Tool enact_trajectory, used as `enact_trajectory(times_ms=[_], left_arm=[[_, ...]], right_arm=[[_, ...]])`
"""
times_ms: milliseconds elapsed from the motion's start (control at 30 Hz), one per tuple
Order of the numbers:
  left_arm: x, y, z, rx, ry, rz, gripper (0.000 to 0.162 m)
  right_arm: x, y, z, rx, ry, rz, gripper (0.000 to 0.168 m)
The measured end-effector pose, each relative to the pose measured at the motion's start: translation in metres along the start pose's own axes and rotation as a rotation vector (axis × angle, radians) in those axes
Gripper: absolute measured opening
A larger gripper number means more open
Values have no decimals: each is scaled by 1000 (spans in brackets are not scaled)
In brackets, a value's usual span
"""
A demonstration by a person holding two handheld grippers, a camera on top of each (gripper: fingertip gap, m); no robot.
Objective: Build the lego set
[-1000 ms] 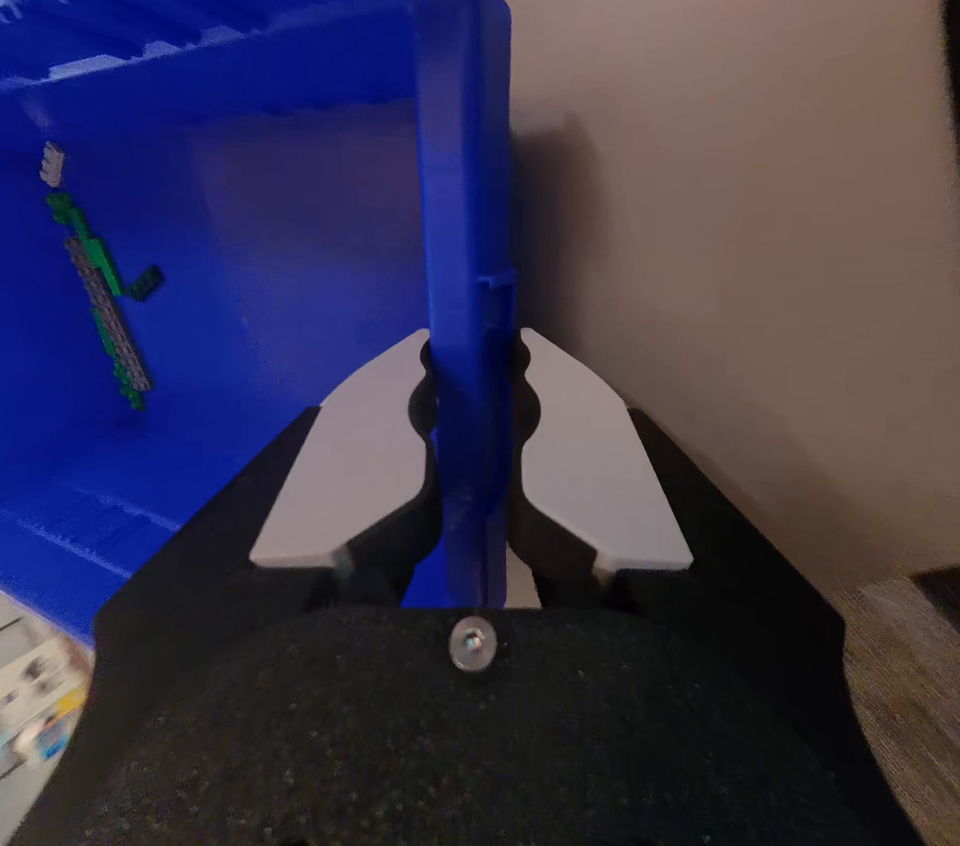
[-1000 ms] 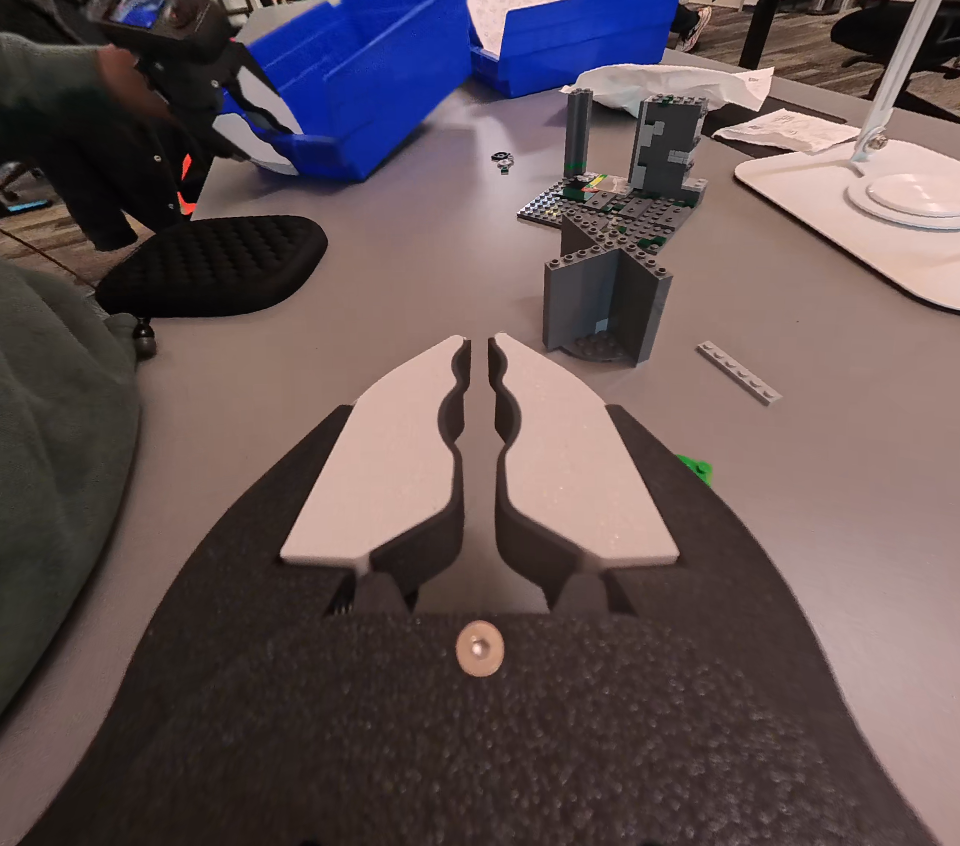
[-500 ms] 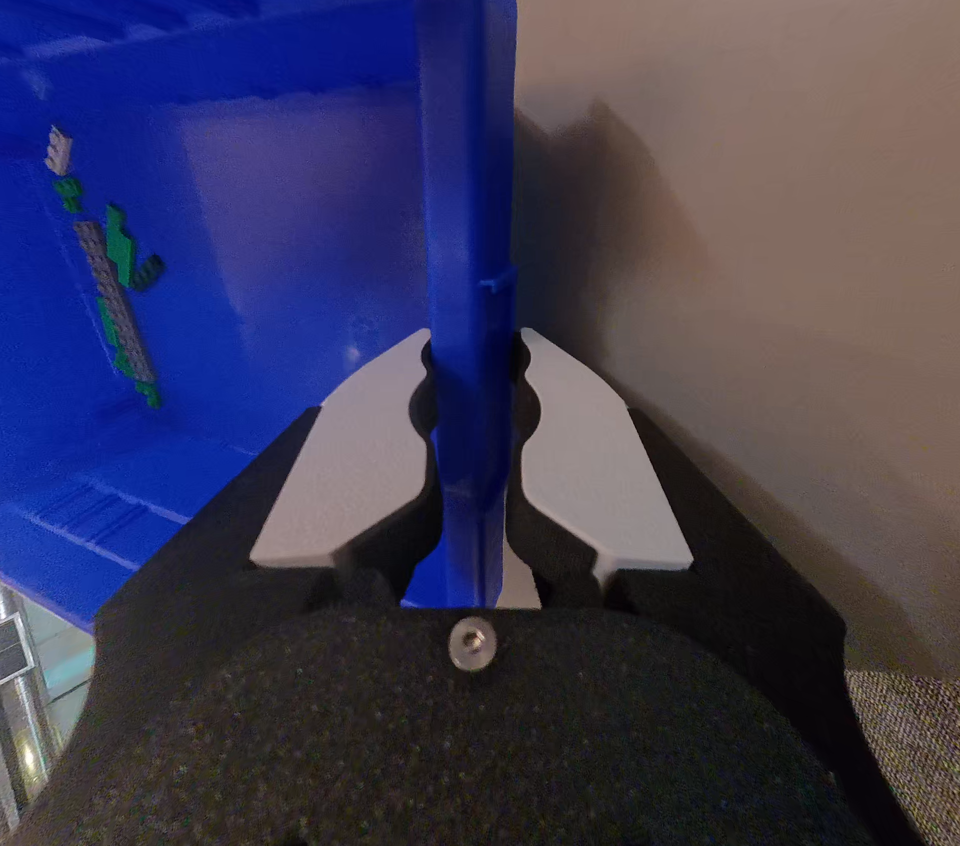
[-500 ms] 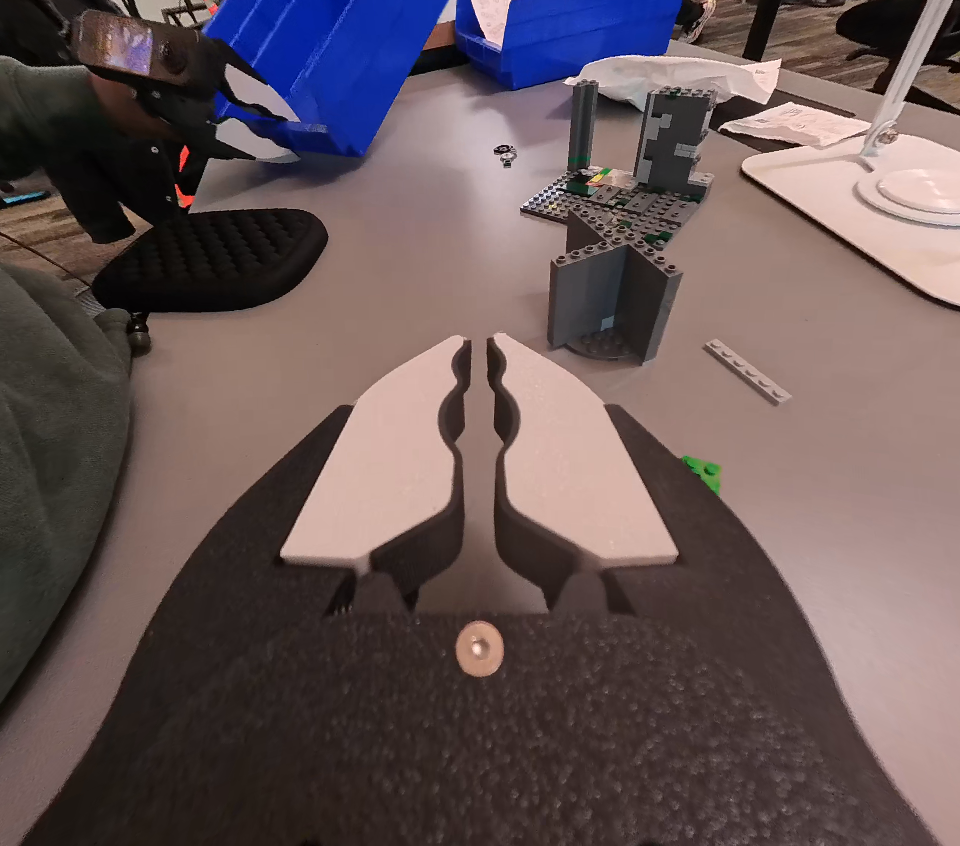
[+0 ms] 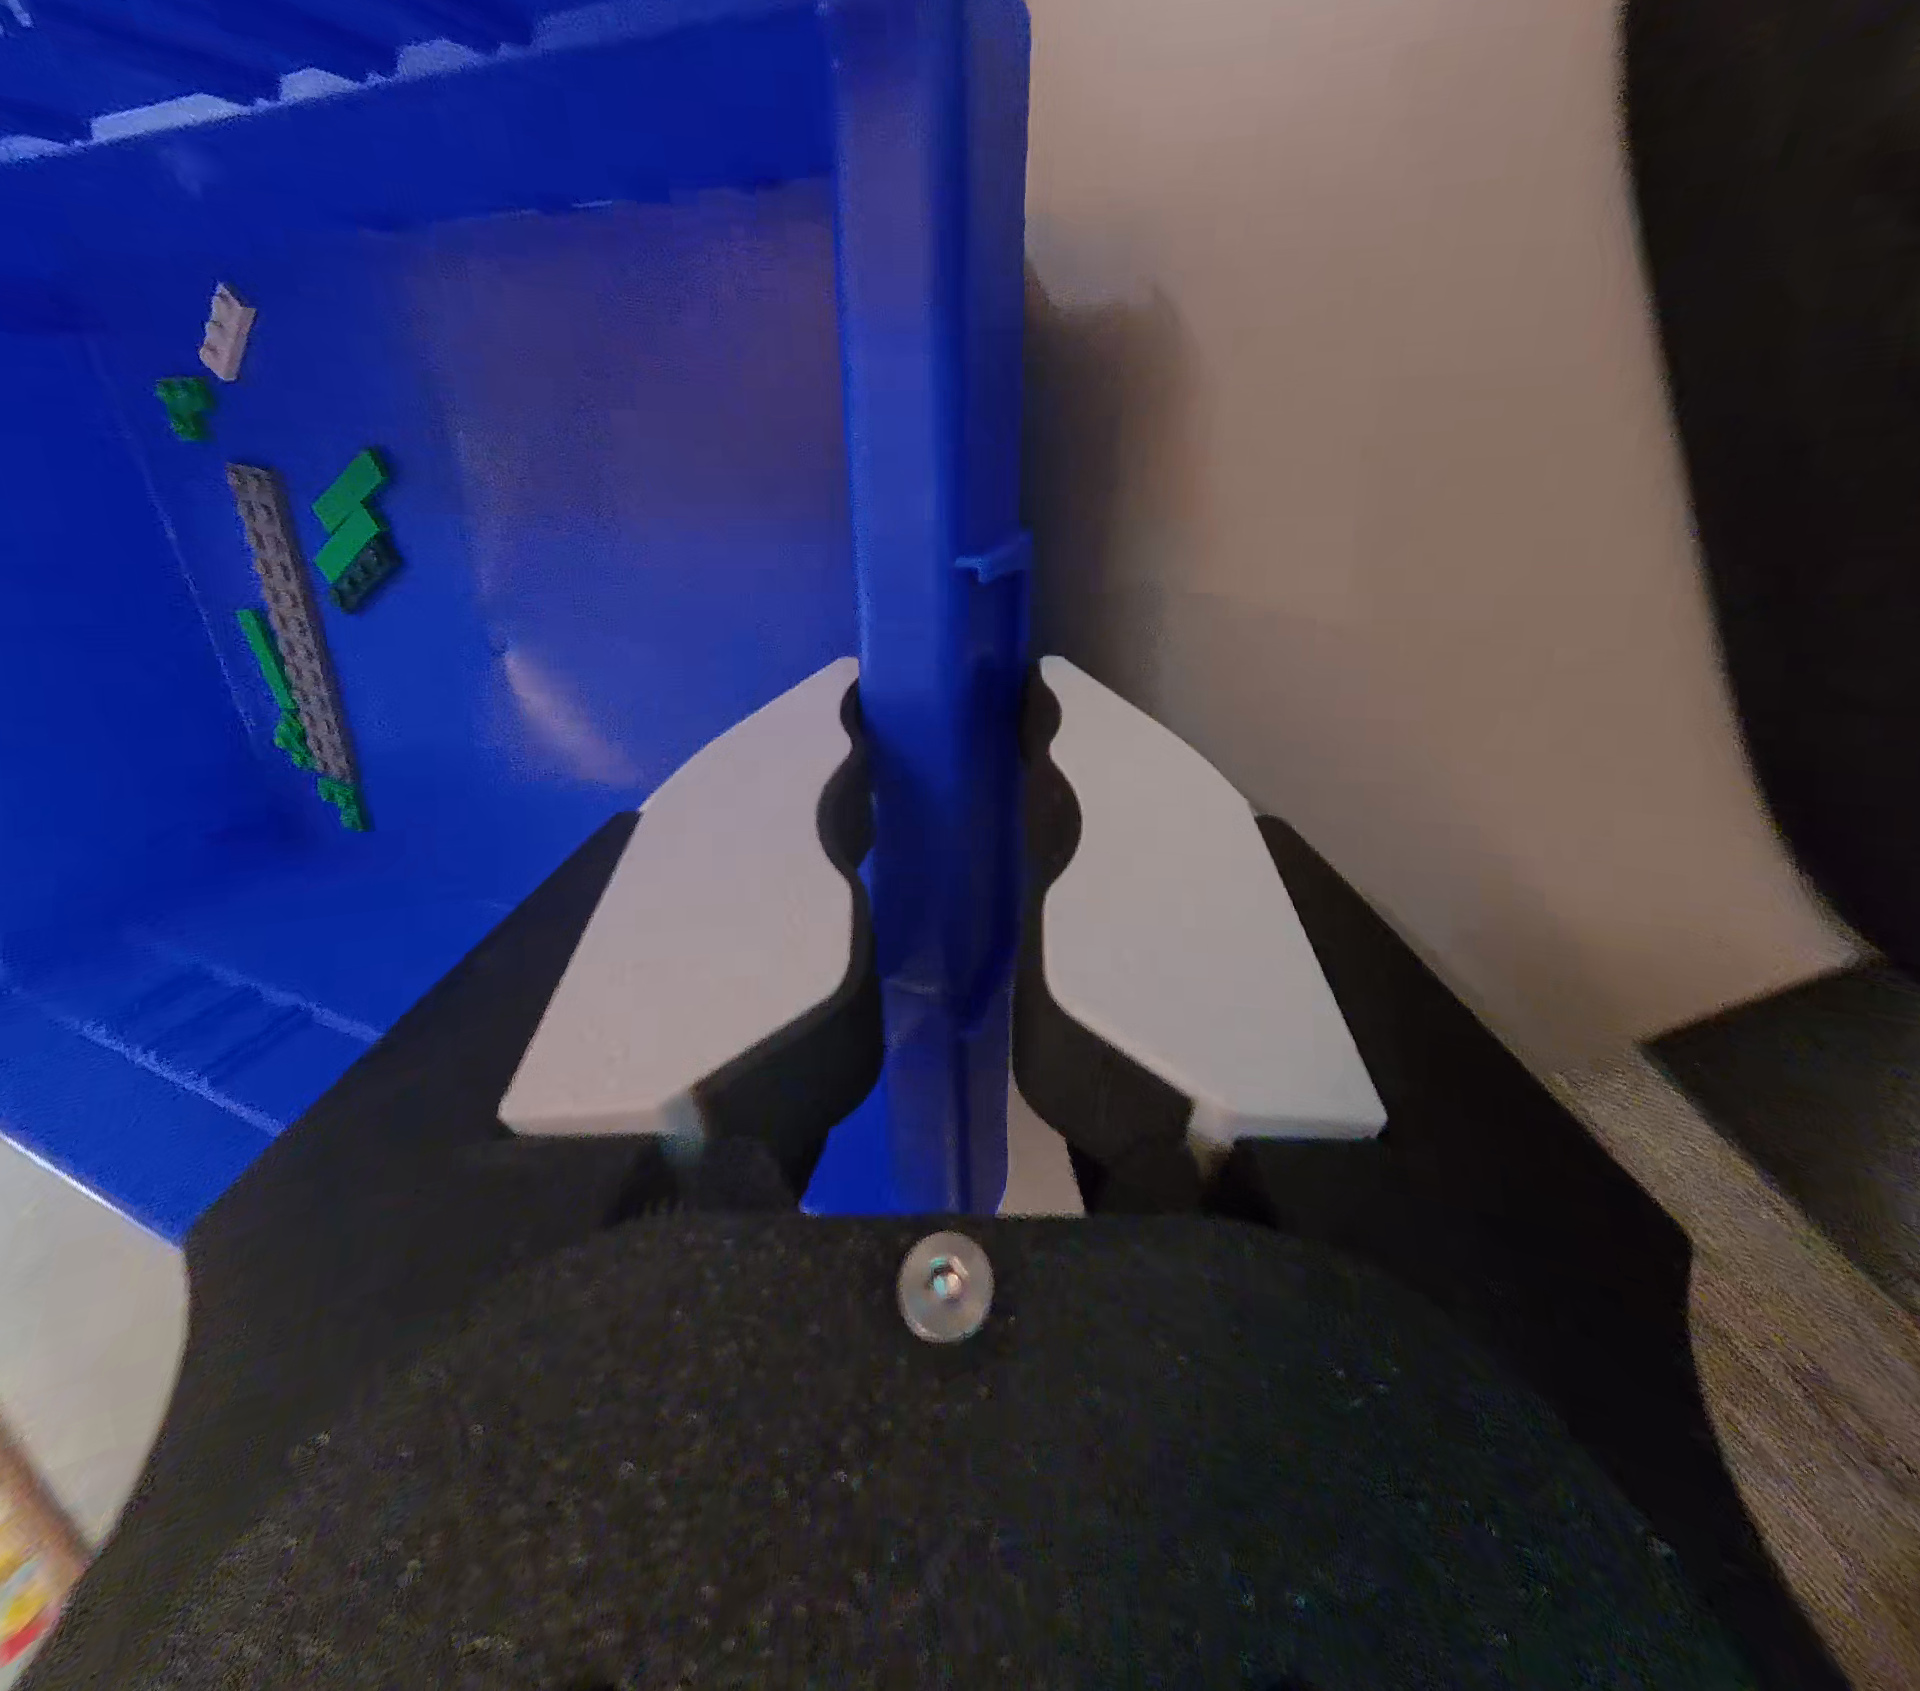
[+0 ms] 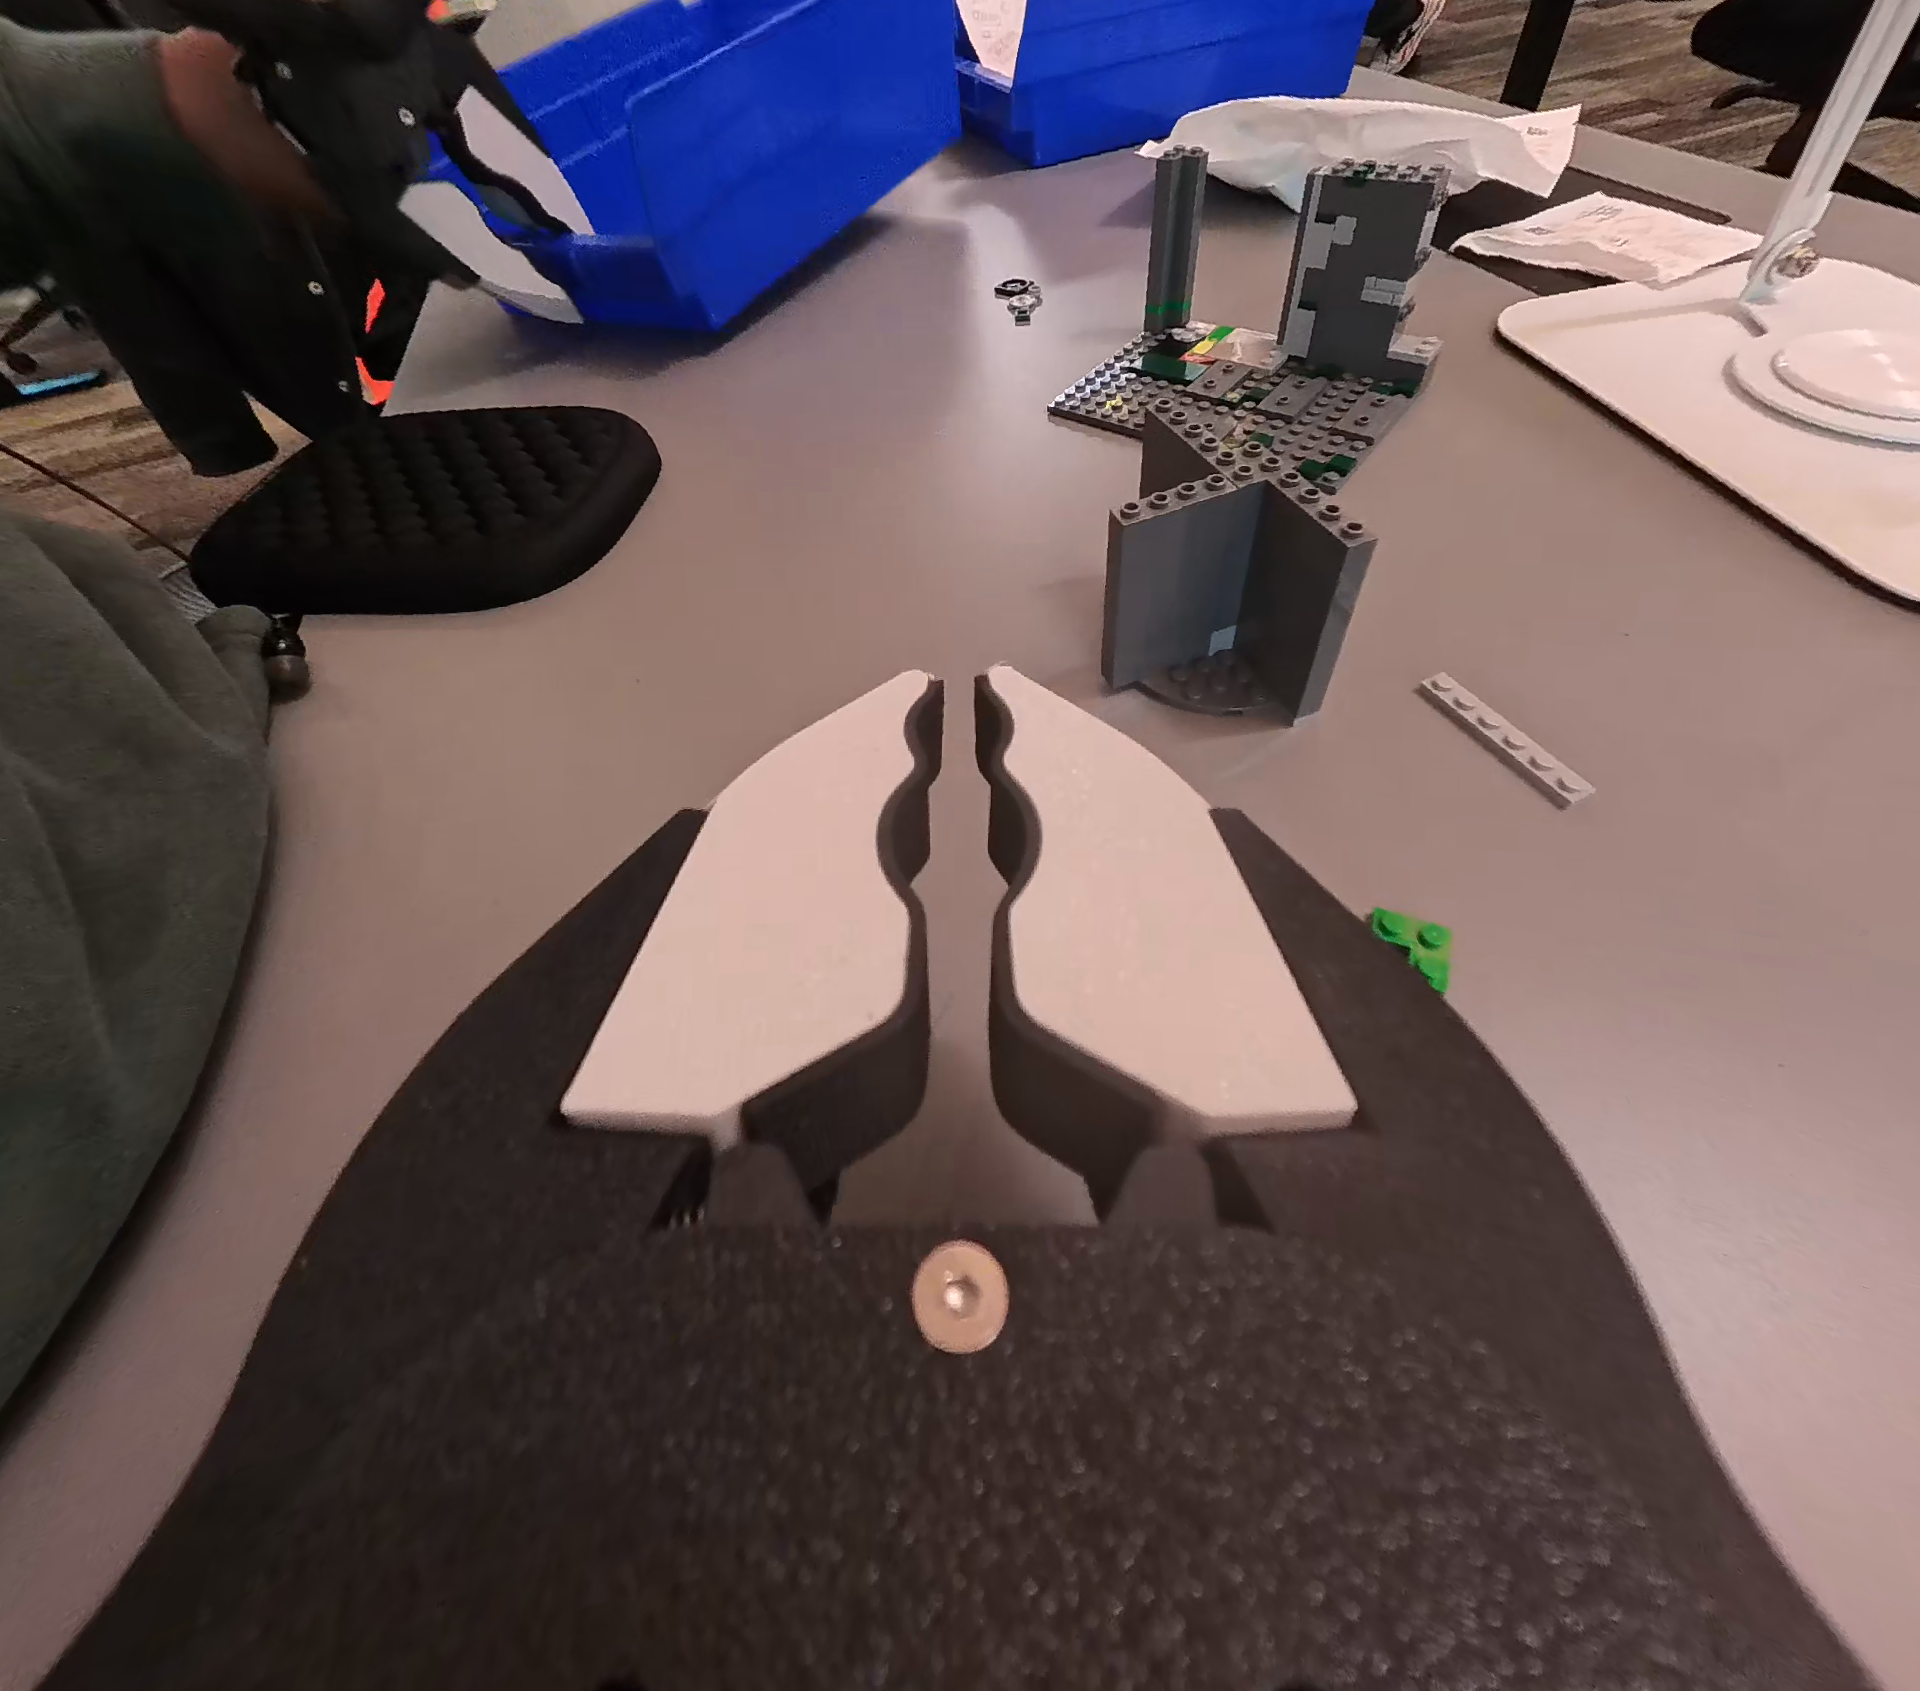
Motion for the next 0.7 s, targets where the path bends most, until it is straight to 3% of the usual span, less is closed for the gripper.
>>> enact_trajectory(times_ms=[300, 467, 600, 700], left_arm=[[3, -6, -2, -37, 2, 143, 27], [30, 1, -24, 33, -145, 224, 45], [52, 33, -48, 147, -301, 231, 44], [44, 70, -51, 181, -311, 196, 44]], right_arm=[[1, 0, 0, 0, -1, -2, 5], [2, 0, -1, 0, -4, -5, 5], [2, 1, -1, 2, -4, -12, 5], [2, 2, 0, 11, 2, -14, 5]])
Point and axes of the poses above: each gripper's, where its closed fingertips meet, x back along the fingers, z out of its underside, y = z × x across the jaws, the point moved 2 cm from there along x, back along the fingers, and after that the axes turned 1 degree about z, right-handed, at the moved point
